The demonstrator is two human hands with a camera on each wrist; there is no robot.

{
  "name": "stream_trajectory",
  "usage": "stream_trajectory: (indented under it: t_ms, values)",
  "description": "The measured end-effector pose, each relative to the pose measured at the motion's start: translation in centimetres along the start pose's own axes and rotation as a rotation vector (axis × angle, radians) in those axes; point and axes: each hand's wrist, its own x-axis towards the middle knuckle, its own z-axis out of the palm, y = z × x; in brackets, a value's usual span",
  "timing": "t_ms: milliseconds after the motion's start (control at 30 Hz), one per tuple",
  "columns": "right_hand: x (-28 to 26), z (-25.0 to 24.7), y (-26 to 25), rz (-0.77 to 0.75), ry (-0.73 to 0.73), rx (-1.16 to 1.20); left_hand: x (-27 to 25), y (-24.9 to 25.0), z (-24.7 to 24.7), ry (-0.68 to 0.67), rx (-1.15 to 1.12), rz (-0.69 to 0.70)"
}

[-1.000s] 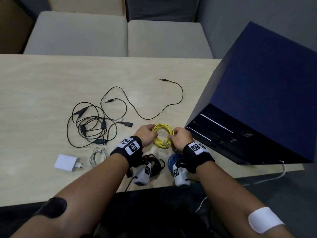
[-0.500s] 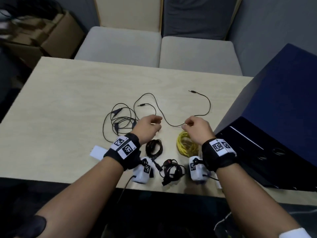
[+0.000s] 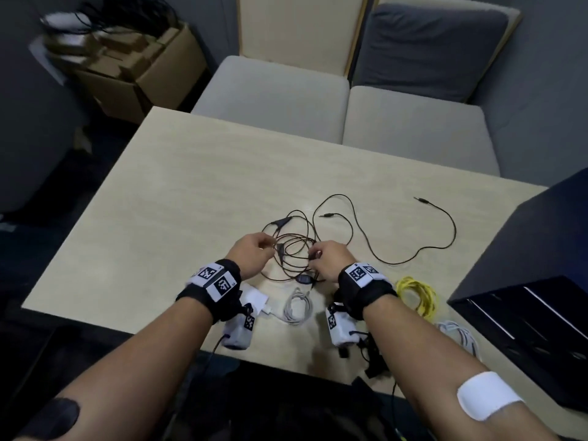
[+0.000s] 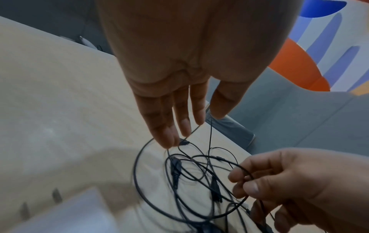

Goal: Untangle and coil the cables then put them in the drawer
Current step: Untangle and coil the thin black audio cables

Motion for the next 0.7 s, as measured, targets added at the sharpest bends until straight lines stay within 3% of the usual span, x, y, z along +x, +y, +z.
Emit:
stream_trajectory:
  t_ms: [133,433,567,700]
  values:
    - [0.7,-0.2,-1.3,0.035,0.080,0.030,1.1,-0.5,-1.5,-0.058,-0.057,0.032]
    - [-6.9,-10.5,-8.8,-0.282,0.304,0.627,1.5,3.7,-1.9,-0.294,-0.210,0.347]
    - [-9.6,-15.0,-10.6,-0.430,0.461,0.904,1.3,6.4,-2.0,-0.127,-0.167,0.502]
    - [-10.3,-17.7,-9.2,-0.448,0.655,1.100,0.7,8.3,-3.6,-0.228,-0.390,0.545]
